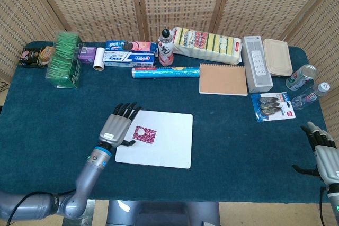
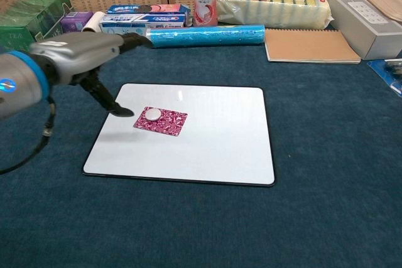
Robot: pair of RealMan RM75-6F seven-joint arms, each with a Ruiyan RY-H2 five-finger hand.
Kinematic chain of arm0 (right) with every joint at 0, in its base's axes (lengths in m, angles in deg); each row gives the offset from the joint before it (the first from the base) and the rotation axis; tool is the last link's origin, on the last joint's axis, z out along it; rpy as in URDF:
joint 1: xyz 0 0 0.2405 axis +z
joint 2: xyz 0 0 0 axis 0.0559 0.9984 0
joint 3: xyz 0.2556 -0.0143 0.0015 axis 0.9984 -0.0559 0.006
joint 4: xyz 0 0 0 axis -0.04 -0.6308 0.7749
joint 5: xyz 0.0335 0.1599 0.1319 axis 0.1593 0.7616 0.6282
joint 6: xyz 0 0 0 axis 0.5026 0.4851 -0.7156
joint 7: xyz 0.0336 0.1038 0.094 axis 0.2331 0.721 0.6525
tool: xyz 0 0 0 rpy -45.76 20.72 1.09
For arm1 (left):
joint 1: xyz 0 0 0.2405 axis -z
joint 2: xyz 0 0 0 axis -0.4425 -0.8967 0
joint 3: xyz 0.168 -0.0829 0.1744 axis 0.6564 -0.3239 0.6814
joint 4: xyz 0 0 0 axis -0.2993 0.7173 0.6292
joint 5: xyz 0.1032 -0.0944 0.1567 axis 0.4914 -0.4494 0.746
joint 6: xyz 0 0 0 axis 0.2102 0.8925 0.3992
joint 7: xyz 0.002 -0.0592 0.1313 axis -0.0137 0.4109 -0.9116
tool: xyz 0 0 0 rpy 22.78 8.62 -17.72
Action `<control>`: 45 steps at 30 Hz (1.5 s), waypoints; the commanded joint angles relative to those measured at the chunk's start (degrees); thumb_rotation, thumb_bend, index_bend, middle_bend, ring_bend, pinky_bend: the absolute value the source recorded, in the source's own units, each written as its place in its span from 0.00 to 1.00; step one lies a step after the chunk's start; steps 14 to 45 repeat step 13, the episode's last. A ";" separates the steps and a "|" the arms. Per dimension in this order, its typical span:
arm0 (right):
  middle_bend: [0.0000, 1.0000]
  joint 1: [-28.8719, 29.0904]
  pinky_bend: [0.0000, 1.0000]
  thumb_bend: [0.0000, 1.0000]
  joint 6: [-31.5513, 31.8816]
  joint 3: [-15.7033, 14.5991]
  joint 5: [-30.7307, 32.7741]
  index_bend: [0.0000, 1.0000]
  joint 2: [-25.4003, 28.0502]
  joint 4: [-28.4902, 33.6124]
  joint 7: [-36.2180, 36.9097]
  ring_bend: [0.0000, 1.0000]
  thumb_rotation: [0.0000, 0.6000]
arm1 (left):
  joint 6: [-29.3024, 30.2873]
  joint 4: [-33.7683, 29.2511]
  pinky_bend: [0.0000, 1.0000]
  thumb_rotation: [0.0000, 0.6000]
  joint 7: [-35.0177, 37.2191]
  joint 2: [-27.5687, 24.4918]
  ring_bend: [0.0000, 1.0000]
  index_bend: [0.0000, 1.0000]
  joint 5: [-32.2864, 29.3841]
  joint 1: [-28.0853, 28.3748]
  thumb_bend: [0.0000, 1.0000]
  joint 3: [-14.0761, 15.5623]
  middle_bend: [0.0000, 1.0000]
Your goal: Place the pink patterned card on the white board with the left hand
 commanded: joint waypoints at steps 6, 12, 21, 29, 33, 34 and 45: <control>0.00 -1.27 0.00 0.00 4.68 0.92 0.57 0.03 -2.46 0.14 -6.85 0.00 1.00 | 19.44 -2.36 0.05 1.00 26.12 -19.14 0.00 0.00 25.39 -19.21 0.09 14.39 0.00; 0.00 -3.01 0.00 0.00 11.15 1.63 -0.49 0.03 -5.76 0.58 -14.68 0.00 1.00 | 25.04 2.17 0.05 1.00 32.11 -20.79 0.00 0.00 29.94 -26.45 0.09 17.88 0.00; 0.00 -3.29 0.00 0.00 12.22 1.85 -0.54 0.03 -6.50 0.36 -15.81 0.00 1.00 | 25.26 2.40 0.05 1.00 32.51 -20.90 0.00 0.00 30.39 -27.00 0.10 17.96 0.00; 0.00 -3.29 0.00 0.00 12.22 1.85 -0.54 0.03 -6.50 0.36 -15.81 0.00 1.00 | 25.26 2.40 0.05 1.00 32.51 -20.90 0.00 0.00 30.39 -27.00 0.10 17.96 0.00; 0.00 -3.29 0.00 0.00 12.22 1.85 -0.54 0.03 -6.50 0.36 -15.81 0.00 1.00 | 25.26 2.40 0.05 1.00 32.51 -20.90 0.00 0.00 30.39 -27.00 0.10 17.96 0.00; 0.00 -3.29 0.00 0.00 12.22 1.85 -0.54 0.03 -6.50 0.36 -15.81 0.00 1.00 | 25.26 2.40 0.05 1.00 32.51 -20.90 0.00 0.00 30.39 -27.00 0.10 17.96 0.00; 0.00 -3.29 0.00 0.00 12.22 1.85 -0.54 0.03 -6.50 0.36 -15.81 0.00 1.00 | 25.26 2.40 0.05 1.00 32.51 -20.90 0.00 0.00 30.39 -27.00 0.10 17.96 0.00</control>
